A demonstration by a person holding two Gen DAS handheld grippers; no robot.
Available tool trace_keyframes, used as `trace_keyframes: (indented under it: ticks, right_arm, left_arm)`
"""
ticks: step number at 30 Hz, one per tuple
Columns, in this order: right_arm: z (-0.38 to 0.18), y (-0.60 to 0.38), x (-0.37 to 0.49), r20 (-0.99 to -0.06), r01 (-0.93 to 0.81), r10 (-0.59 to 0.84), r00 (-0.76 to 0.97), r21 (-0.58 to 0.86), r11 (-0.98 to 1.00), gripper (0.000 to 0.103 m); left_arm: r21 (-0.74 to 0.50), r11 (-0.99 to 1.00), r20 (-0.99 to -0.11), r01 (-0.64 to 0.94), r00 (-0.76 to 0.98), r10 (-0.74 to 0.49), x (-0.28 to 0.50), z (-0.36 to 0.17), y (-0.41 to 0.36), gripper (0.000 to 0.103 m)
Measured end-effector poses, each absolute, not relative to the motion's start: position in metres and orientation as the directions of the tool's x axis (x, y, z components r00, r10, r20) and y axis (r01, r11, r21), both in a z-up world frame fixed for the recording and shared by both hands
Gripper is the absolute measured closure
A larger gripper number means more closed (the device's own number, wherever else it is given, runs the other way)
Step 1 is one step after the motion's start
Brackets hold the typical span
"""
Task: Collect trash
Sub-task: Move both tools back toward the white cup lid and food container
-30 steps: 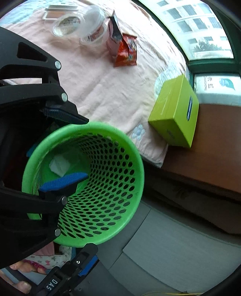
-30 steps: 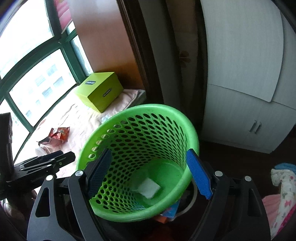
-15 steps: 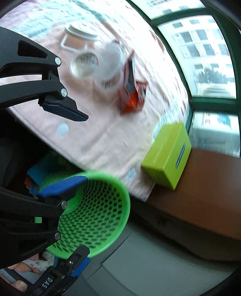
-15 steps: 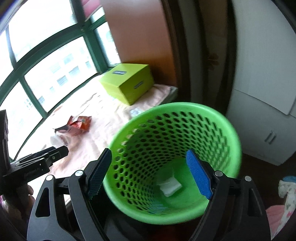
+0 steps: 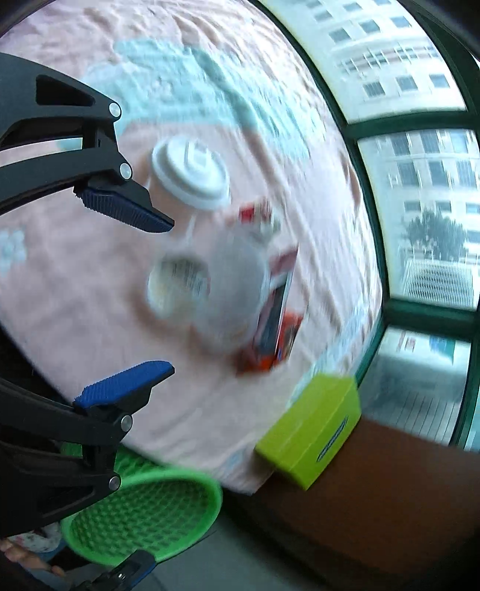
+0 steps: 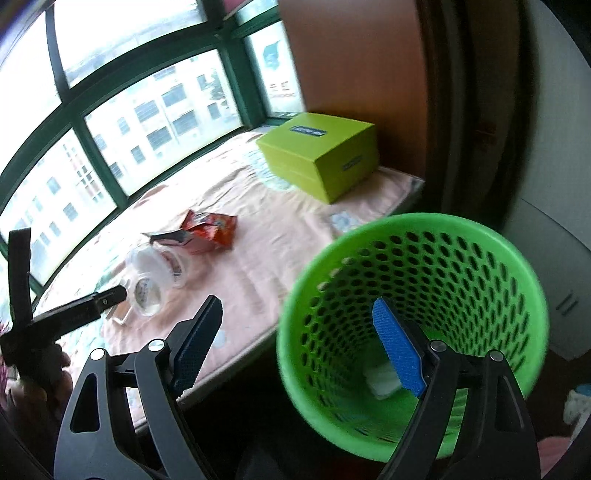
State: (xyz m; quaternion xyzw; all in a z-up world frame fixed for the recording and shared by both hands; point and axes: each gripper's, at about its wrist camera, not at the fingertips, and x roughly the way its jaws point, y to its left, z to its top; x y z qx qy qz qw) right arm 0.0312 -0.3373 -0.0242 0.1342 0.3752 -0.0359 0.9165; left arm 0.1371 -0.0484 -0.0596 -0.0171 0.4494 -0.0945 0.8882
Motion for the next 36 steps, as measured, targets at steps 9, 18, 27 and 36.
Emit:
trace_keyframes:
  ticks: [9,18,27,36]
  right_arm:
    - [-0.030,-0.299,0.056,-0.715,0.087,0.091,0.693,0.208,0.974,0.020]
    - [-0.036,-0.259,0.078,-0.734,0.010,0.130,0.666,0.184,0.983,0.020]
    - [-0.045,-0.236,0.094,-0.753,-0.026,0.153,0.640,0.177,0.984,0.020]
    - [-0.054,-0.214,0.109,-0.767,-0.075,0.182,0.615,0.172,0.982,0.020]
  left_arm:
    - [-0.094,0.995,-0.815,0.039,0.571,-0.099,0.165,-0.077,0.028,0.022]
    - [-0.128,0.989,-0.842,0.080,0.519,-0.151,0.191,-0.101,0.057,0.020]
    - [-0.191,0.975,-0.864,0.116,0.451,-0.223,0.215,-0.120,0.063,0.019]
    - [-0.237,0.960,-0.863,0.147,0.423,-0.278,0.228,-0.131,0.066,0.019]
